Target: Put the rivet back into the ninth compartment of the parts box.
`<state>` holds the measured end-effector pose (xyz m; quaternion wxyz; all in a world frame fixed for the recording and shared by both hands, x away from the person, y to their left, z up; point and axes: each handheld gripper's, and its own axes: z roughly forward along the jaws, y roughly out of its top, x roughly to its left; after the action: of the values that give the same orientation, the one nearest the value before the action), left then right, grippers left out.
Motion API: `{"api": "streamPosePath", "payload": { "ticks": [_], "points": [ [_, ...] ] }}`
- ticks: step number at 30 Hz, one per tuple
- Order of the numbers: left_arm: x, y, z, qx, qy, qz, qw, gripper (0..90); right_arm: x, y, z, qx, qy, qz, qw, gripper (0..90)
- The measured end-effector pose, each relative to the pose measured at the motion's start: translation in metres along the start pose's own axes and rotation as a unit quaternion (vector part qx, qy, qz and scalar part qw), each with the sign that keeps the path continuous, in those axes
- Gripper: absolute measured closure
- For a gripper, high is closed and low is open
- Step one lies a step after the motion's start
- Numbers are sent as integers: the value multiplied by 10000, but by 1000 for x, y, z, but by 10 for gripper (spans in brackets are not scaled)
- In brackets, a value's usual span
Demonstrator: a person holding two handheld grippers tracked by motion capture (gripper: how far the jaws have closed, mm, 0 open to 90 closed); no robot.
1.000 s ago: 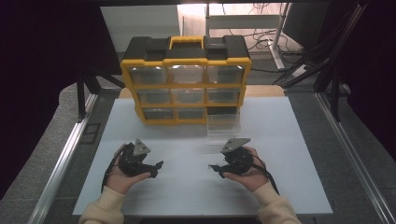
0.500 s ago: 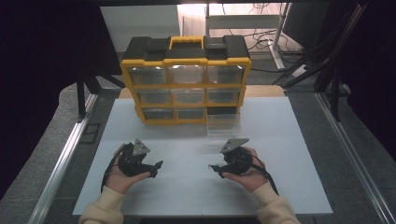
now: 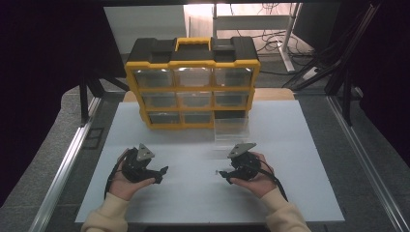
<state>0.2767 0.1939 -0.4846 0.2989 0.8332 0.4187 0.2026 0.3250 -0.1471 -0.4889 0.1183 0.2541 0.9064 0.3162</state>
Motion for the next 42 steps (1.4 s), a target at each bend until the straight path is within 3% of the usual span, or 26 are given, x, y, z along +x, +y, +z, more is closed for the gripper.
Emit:
{"api": "streamPosePath", "payload": {
  "ticks": [12,26,36,38,42],
  "points": [
    [1,-1,0,-7,10,-29,10000,98,-2,0,1,-14,-22,0,10000,347],
    [2,-1,0,0,7,-40,10000,98,-4,-1,23,335,10,-144,9993,388],
    [3,-1,0,3,14,-46,10000,98,-3,-1,34,468,130,-309,9983,506],
    [3,-1,0,9,14,-42,10000,98,-3,-1,34,482,291,-286,9980,582],
    [3,-1,1,12,16,-41,10000,98,-4,-1,34,504,387,-238,9977,620]
  ]
}}
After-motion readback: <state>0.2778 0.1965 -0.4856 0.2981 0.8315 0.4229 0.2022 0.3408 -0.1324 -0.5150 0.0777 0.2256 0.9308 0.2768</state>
